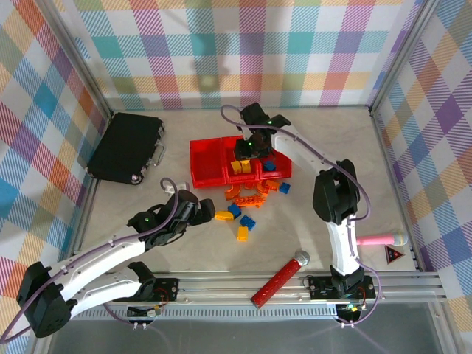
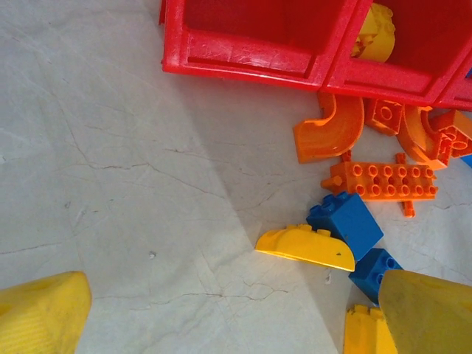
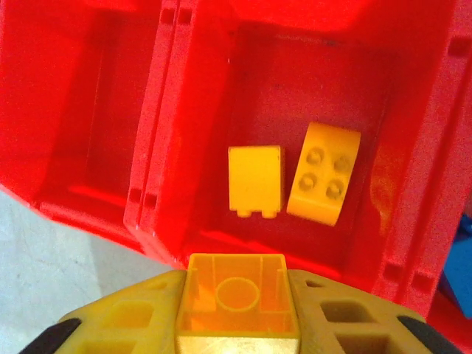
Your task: Sort the legos into containers by color
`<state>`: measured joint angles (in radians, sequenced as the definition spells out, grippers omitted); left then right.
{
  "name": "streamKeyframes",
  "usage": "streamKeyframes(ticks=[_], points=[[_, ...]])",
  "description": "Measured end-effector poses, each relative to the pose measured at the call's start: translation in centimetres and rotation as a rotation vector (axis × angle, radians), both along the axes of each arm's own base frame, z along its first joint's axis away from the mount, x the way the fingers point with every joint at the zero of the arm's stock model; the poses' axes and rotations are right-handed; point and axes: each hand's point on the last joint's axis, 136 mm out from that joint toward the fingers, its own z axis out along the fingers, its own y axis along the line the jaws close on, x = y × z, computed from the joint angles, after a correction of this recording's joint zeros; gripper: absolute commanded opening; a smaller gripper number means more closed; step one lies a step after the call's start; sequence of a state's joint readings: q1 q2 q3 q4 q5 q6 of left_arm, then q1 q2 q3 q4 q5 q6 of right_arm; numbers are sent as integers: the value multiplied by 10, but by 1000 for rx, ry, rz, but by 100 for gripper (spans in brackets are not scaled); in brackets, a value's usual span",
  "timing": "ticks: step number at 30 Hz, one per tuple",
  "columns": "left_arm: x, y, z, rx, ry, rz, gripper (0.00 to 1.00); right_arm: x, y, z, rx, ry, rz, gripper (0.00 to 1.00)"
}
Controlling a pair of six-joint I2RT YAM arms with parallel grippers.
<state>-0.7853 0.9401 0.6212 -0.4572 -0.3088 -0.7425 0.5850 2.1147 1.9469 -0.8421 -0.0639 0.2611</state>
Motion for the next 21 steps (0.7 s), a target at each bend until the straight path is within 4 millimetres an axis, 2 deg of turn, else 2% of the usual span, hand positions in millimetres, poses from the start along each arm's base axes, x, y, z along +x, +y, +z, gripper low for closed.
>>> streamKeyframes(ticks=[11, 16, 21], points=[[-4, 6, -1, 5, -3, 5, 100, 28, 21, -16, 4, -48, 38, 31], [-5, 7, -1, 6, -2, 5, 100, 32, 21, -30, -25, -49, 35, 33], [-8, 9, -2, 8, 5, 8, 100, 41, 26, -30, -30, -76, 50, 38]])
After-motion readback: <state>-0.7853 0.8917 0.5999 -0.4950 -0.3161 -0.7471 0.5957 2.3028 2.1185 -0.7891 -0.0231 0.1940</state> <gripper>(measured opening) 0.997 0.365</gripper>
